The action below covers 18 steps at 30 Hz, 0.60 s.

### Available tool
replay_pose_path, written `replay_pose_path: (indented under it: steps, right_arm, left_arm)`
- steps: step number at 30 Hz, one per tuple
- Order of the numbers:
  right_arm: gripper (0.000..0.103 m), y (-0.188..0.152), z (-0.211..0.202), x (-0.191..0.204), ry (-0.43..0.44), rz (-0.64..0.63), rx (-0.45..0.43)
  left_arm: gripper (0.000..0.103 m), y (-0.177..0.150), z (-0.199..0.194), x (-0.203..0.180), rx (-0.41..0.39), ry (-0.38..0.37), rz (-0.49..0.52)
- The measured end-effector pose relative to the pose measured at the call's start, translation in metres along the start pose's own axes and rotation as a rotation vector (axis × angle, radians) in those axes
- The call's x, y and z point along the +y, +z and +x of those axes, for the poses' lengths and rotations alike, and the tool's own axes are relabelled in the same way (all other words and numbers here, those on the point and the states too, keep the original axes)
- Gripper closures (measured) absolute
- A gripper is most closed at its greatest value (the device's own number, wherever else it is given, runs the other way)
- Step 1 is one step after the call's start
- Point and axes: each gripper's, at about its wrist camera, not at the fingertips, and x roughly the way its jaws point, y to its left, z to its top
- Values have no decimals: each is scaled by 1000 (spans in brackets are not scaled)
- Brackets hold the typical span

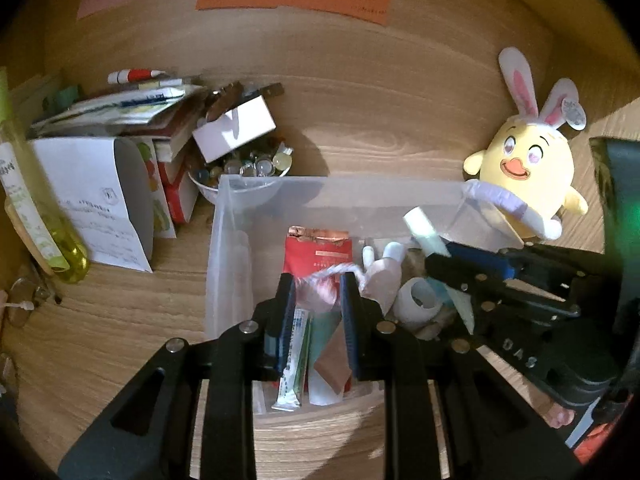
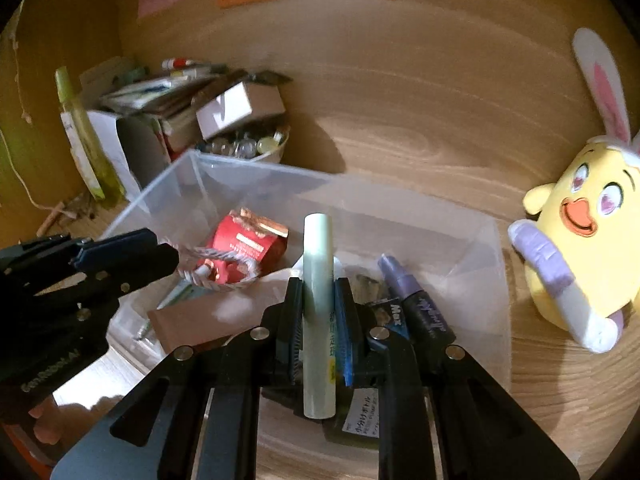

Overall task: Organize objects
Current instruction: 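Drop the bracelet into the box while the right tool drops the white marker in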

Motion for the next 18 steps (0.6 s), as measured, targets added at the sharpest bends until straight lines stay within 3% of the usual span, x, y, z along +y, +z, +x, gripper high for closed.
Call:
replay_pose_path:
  steps: [6,18]
  right_arm:
    - [85,-2,2,5,1,-22,25]
    - [74,-4,-40,5,18,-18,-33]
  left_arm:
    - [70,-1,-6,2,-8,-24,-8]
    - [43,-5,-51,-6,-96,-44,18]
